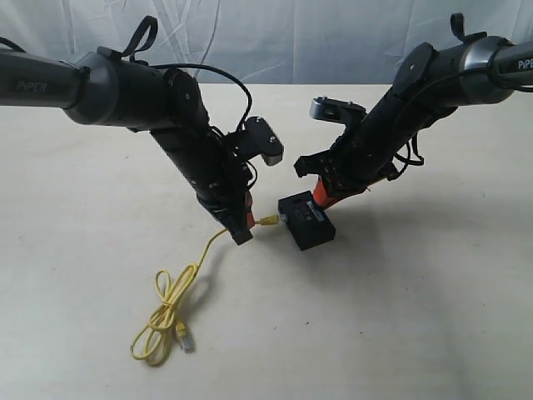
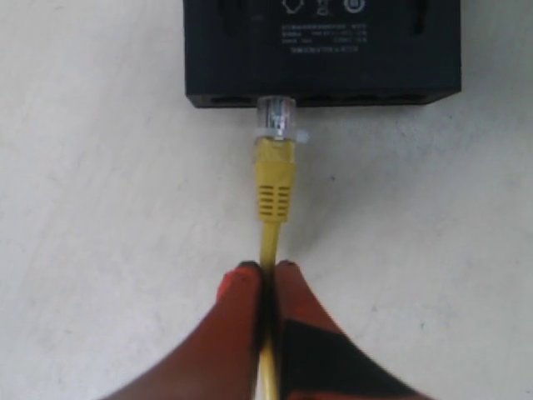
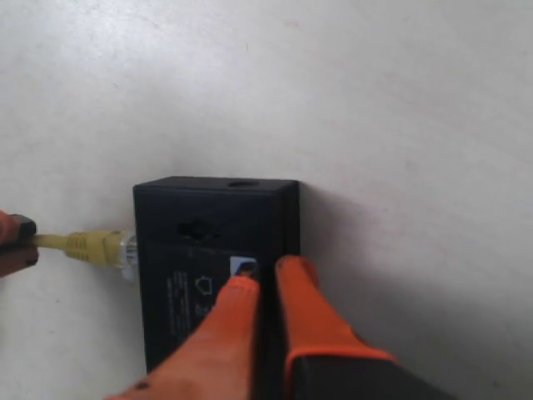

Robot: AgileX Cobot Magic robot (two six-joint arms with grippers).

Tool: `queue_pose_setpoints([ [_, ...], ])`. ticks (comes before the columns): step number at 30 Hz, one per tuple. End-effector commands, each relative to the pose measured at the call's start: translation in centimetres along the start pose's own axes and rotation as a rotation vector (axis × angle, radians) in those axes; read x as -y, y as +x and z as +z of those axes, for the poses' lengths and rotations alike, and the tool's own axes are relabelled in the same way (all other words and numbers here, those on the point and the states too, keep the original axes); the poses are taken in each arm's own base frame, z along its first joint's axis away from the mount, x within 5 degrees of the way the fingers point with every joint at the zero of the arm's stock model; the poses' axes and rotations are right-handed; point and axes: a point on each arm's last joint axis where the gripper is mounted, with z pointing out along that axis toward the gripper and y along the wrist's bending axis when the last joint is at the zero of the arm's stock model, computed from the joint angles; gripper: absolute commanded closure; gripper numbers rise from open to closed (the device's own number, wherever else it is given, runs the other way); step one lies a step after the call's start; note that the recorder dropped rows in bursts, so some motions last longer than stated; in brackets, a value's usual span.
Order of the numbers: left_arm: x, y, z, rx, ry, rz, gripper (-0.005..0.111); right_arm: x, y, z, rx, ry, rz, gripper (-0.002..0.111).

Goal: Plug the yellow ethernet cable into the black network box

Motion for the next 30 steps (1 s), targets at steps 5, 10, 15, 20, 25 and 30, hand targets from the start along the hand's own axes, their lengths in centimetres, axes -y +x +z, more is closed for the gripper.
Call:
queue_pose_setpoints([
  [5, 0.4, -0.8, 0.2, 0.064, 0.03, -0.047, 0.106, 0.0, 0.2, 0.4, -0.017, -0.004, -0.003, 0.102],
  [10, 0.3, -0.4, 1.3, 0.045, 0.039, -0.056, 0.106, -0.1, 0.3, 0.4, -0.031, -0.014, -0.002, 0.102],
  [15, 0.2, -0.5, 1.3, 0.062, 0.028, -0.068, 0.106, -0.3, 0.5, 0.4, -0.047, -0.041, 0.011, 0.102],
  [20, 0.2, -0.7, 0.8, 0.071, 0.02, -0.045, 0.106, -0.4, 0.5, 0.4, -0.045, -0.049, 0.018, 0.102],
  [25, 0.3, -1.0, -0.3, 0.081, 0.006, -0.023, 0.106, -0.4, 0.4, 0.4, -0.043, -0.048, 0.018, 0.102],
  [30, 0.3, -0.8, -0.3, 0.054, 0.005, 0.002, 0.106, -0.4, 0.4, 0.4, -0.043, -0.048, 0.018, 0.102],
])
